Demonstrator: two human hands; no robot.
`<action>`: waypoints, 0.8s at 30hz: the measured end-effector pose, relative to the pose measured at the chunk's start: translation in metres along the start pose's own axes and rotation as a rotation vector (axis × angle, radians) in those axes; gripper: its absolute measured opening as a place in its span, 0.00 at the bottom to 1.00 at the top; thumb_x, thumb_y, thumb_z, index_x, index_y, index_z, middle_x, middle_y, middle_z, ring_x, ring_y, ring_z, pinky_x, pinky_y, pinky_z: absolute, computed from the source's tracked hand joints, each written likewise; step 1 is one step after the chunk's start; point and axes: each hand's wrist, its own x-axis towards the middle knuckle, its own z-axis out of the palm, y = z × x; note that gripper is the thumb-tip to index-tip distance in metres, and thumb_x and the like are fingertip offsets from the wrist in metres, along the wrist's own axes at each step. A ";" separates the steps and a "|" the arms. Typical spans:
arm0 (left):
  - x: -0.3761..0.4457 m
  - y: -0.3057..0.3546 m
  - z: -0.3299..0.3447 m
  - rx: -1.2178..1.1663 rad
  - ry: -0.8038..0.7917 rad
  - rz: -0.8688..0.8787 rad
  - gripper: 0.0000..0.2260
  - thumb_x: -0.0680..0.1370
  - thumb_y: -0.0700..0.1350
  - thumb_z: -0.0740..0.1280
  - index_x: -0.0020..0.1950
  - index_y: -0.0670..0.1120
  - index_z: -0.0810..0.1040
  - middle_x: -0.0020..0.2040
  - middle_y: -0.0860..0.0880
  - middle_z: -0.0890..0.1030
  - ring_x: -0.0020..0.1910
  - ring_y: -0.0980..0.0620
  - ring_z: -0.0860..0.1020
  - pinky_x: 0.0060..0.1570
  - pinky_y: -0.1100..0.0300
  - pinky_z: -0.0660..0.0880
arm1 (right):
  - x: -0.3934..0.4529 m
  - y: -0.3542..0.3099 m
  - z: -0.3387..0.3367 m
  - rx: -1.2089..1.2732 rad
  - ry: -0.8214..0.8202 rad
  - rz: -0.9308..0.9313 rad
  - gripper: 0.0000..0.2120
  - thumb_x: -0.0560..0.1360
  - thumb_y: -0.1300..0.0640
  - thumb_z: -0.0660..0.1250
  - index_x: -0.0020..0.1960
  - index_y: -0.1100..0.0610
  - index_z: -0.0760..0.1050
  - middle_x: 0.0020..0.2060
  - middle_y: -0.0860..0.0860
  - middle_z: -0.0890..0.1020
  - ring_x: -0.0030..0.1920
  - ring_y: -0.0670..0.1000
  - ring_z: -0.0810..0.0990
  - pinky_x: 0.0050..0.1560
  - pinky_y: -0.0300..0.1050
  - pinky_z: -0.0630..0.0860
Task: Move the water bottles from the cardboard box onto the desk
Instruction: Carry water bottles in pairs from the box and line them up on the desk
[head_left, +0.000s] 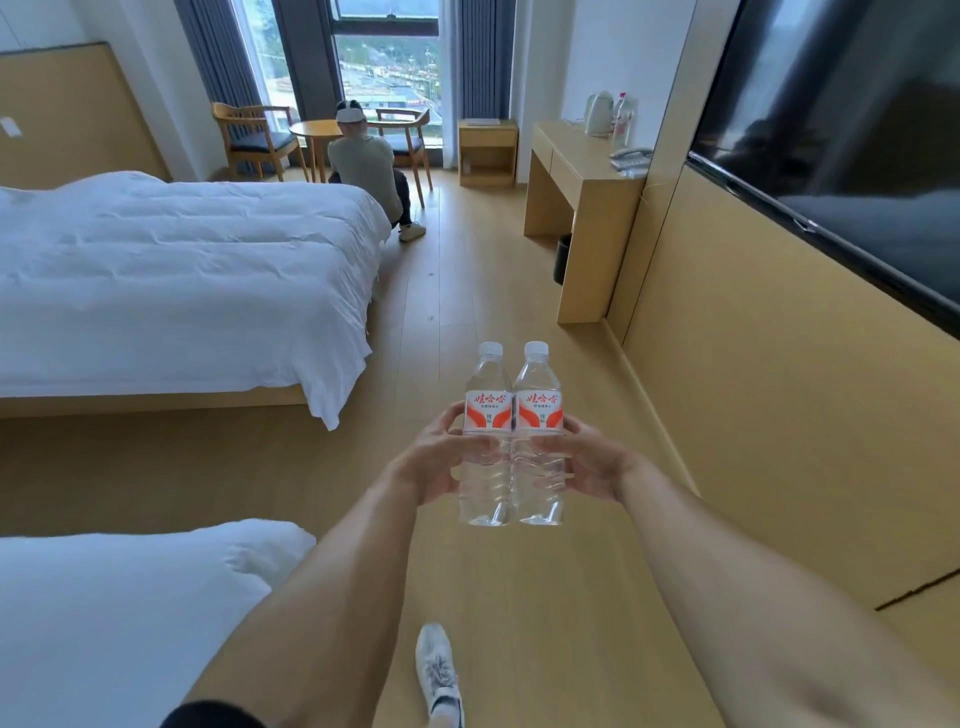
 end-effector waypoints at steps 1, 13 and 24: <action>0.022 0.008 -0.007 -0.002 -0.007 -0.001 0.31 0.72 0.33 0.75 0.70 0.54 0.72 0.62 0.42 0.82 0.62 0.37 0.80 0.52 0.34 0.79 | 0.020 -0.010 -0.005 -0.005 0.006 -0.001 0.34 0.67 0.62 0.78 0.71 0.54 0.71 0.63 0.59 0.81 0.62 0.64 0.80 0.62 0.64 0.77; 0.245 0.137 -0.082 0.037 -0.096 -0.037 0.35 0.66 0.38 0.78 0.70 0.55 0.73 0.61 0.44 0.83 0.58 0.42 0.82 0.49 0.37 0.80 | 0.218 -0.142 -0.033 0.028 0.176 0.023 0.28 0.72 0.64 0.74 0.69 0.51 0.72 0.63 0.58 0.81 0.63 0.63 0.79 0.63 0.65 0.76; 0.390 0.186 -0.140 0.054 -0.064 -0.089 0.28 0.73 0.36 0.75 0.69 0.55 0.73 0.60 0.43 0.83 0.61 0.38 0.81 0.57 0.29 0.75 | 0.371 -0.202 -0.064 0.015 0.159 0.064 0.27 0.73 0.63 0.73 0.70 0.52 0.71 0.63 0.58 0.81 0.62 0.63 0.80 0.62 0.65 0.76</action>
